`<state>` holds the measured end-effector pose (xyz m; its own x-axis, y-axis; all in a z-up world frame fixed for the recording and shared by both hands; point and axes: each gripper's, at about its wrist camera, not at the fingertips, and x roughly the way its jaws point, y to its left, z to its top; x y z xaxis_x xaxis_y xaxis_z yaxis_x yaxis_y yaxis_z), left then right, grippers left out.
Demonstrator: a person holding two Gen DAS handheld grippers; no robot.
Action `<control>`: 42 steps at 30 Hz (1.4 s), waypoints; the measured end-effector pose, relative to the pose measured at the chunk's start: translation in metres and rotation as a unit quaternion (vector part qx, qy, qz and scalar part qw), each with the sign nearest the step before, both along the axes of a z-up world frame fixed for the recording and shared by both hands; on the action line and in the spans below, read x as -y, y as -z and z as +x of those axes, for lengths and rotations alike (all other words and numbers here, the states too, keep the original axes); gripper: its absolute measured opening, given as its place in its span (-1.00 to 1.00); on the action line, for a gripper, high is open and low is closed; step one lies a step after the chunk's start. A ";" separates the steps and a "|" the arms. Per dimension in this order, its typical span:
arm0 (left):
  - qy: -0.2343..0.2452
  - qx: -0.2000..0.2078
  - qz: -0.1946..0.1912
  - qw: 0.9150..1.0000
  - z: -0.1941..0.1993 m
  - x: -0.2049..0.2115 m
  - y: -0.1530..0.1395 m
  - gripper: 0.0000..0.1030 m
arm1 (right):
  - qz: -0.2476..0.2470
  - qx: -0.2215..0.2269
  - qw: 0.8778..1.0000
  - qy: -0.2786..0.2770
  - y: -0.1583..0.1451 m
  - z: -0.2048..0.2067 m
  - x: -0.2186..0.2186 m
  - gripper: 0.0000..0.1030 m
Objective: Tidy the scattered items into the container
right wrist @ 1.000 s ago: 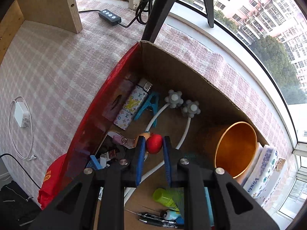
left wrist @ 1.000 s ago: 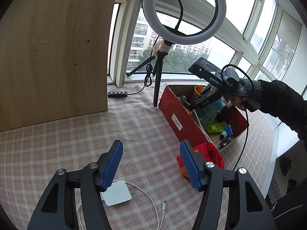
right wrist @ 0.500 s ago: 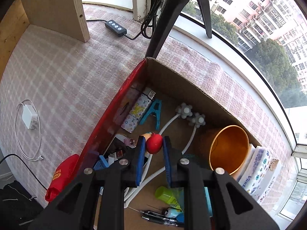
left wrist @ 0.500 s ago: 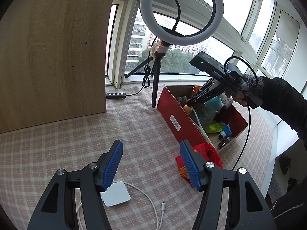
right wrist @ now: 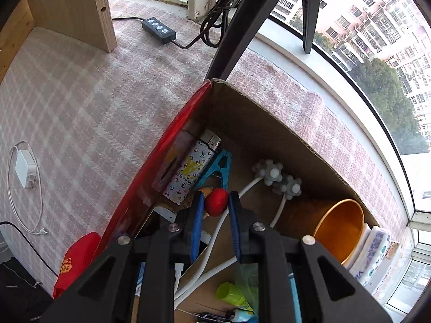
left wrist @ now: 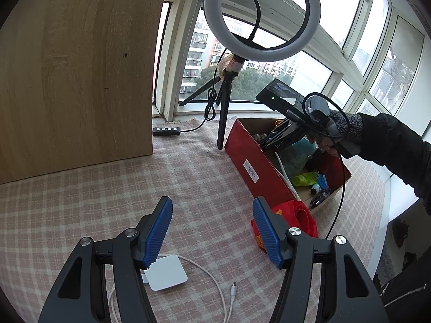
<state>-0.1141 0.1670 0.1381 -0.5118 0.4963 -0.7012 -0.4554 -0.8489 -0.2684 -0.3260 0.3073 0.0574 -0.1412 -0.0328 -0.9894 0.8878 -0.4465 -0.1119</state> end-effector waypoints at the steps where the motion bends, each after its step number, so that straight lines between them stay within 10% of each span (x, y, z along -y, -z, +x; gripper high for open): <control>1: -0.001 0.002 0.000 1.000 -0.001 0.000 0.001 0.16 | -0.004 -0.006 1.000 0.004 0.000 -0.003 0.001 -0.65; 42: 0.002 -0.001 0.000 1.000 0.005 -0.005 -0.004 0.16 | -0.055 0.018 0.998 0.026 -0.037 0.014 -0.027 -0.67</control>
